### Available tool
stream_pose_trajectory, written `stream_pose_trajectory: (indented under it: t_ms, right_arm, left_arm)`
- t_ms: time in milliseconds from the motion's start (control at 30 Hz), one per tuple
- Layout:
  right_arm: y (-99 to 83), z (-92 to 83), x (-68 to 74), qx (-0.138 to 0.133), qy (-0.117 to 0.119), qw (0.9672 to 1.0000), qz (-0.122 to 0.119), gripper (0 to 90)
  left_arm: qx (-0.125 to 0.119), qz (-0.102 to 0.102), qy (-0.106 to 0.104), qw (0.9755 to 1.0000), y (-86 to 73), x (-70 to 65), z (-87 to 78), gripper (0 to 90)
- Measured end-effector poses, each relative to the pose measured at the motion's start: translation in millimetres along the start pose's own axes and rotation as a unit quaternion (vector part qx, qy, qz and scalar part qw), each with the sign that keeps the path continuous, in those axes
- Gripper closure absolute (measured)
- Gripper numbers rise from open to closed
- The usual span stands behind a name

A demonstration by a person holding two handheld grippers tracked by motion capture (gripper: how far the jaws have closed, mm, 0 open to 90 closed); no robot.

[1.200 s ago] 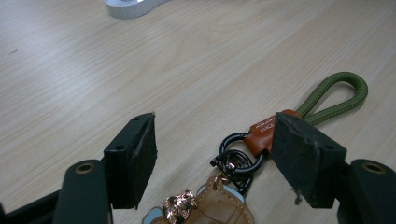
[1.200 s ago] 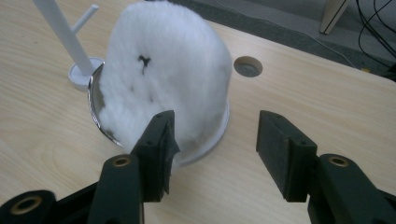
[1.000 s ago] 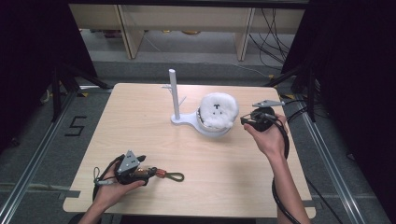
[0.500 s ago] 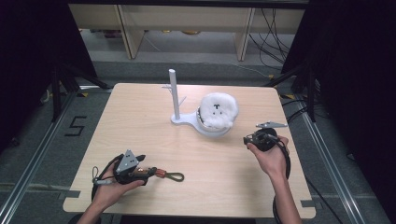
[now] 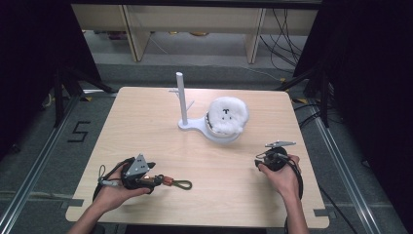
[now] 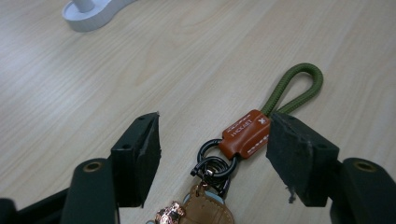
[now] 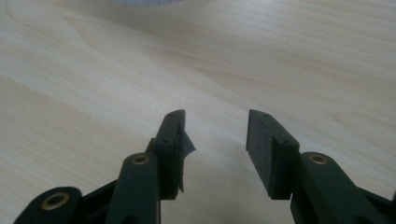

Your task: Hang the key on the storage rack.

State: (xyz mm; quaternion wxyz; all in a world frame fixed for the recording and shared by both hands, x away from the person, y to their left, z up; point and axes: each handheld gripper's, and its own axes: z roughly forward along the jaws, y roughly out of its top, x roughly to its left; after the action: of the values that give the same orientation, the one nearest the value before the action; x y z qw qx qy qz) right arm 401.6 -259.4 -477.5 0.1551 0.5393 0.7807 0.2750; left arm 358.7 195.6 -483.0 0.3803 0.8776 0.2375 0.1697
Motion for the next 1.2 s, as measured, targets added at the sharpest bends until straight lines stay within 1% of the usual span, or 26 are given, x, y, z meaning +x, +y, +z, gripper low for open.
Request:
stream_pose_trajectory:
  t_ms: [67,100,133,167,200,267,300,333,400,433,467,500,567,667,700,733,800,867,933,967,1000,1033,1067,1100,1133,1200]
  right_arm:
    - [-0.9,0.7,1.6,0.021,0.001,0.9997,-0.016,59.3]
    - [-1.3,0.9,1.5,0.029,0.007,0.9991,-0.029,59.4]
    - [-2.0,0.4,4.3,0.037,0.011,0.9991,-0.017,59.7]
    - [-2.2,-1.1,5.3,0.046,0.009,0.9987,-0.018,59.7]
    - [-2.3,-1.3,4.5,0.053,0.010,0.9979,-0.035,59.7]
    - [-3.0,-1.2,7.3,0.060,0.014,0.9976,-0.031,59.7]
    - [-3.2,-2.3,9.0,0.074,0.015,0.9968,-0.025,59.4]
    - [-3.9,-1.5,9.3,0.078,0.017,0.9965,-0.027,58.8]
    - [-4.7,-1.0,9.5,0.083,0.021,0.9958,-0.030,58.2]
    - [-5.2,-0.5,9.0,0.085,0.021,0.9957,-0.032,57.9]
    - [-5.2,0.0,9.1,0.085,0.021,0.9957,-0.030,57.7]
    - [-5.1,0.0,9.0,0.085,0.022,0.9957,-0.031,57.6]
    - [-4.8,-0.7,8.7,0.086,0.024,0.9955,-0.032,57.5]
    - [-4.0,-2.3,9.7,0.087,0.025,0.9956,-0.025,57.4]
    - [-4.0,-2.5,9.7,0.087,0.025,0.9955,-0.025,57.4]
    - [-4.0,-2.8,9.8,0.088,0.025,0.9955,-0.025,57.4]
    - [-4.1,-2.7,9.7,0.088,0.026,0.9955,-0.025,57.4]
    - [-4.2,-2.3,9.6,0.088,0.027,0.9954,-0.027,57.4]
    - [-4.3,-2.0,9.7,0.086,0.027,0.9955,-0.029,57.5]
    - [-4.2,-2.3,10.0,0.086,0.027,0.9956,-0.028,57.6]
    - [-4.1,-2.5,10.1,0.085,0.029,0.9956,-0.027,57.6]
    - [-4.0,-2.8,10.0,0.085,0.030,0.9955,-0.028,57.6]
    - [-3.9,-3.1,9.6,0.086,0.030,0.9953,-0.032,57.6]
    - [-3.8,-3.3,9.6,0.086,0.030,0.9954,-0.031,57.6]
    - [-3.9,-3.2,10.0,0.081,0.030,0.9959,-0.028,57.6]
    - [-3.7,-3.7,10.2,0.084,0.029,0.9957,-0.026,57.6]
  left_arm:
    - [0.016,0.020,-0.017,0.9995,5.9,2.3,-0.5,37.3]
    - [0.026,0.036,-0.030,0.9986,9.7,4.0,-0.6,37.5]
    - [0.037,0.044,-0.039,0.9976,13.2,3.8,-0.4,37.8]
    - [0.044,0.062,-0.043,0.9962,16.8,4.3,-0.3,38.0]
    - [0.050,0.072,-0.049,0.9949,20.1,4.6,0.2,38.2]
    - [0.064,0.095,-0.061,0.9915,26.2,5.0,1.7,39.2]
    - [0.070,0.100,-0.067,0.9903,28.6,4.2,3.2,39.4]
    - [0.085,0.117,-0.076,0.9866,31.8,4.3,4.4,39.7]
    - [0.097,0.133,-0.088,0.9824,35.0,3.2,7.8,40.5]
    - [0.101,0.134,-0.098,0.9810,36.0,1.9,10.7,41.0]
    - [0.112,0.145,-0.103,0.9776,37.4,1.7,12.7,41.5]
    - [0.114,0.142,-0.110,0.9770,37.6,0.1,15.9,41.8]
    - [0.138,0.165,-0.123,0.9687,39.7,0.7,20.7,43.0]
    - [0.158,0.185,-0.130,0.9612,42.4,2.0,26.4,44.6]
    - [0.166,0.196,-0.134,0.9572,44.0,3.1,28.6,44.7]
    - [0.169,0.198,-0.136,0.9557,44.9,3.7,30.5,45.1]
    - [0.178,0.210,-0.143,0.9508,46.6,5.1,33.7,45.4]
    - [0.181,0.206,-0.153,0.9494,47.6,6.2,37.7,45.8]
    - [0.191,0.218,-0.156,0.9444,49.2,7.5,39.9,46.0]
    - [0.197,0.227,-0.156,0.9409,50.2,8.2,41.0,46.0]
    - [0.201,0.232,-0.157,0.9387,50.7,8.4,41.9,46.1]
    - [0.202,0.233,-0.159,0.9379,51.0,8.5,42.8,46.1]
    - [0.207,0.243,-0.161,0.9339,52.2,9.5,43.5,46.1]
    - [0.208,0.244,-0.163,0.9331,52.3,9.5,44.3,46.1]
    - [0.212,0.250,-0.165,0.9303,53.0,10.0,45.4,46.2]
    - [0.215,0.255,-0.166,0.9281,53.3,10.3,46.9,46.4]
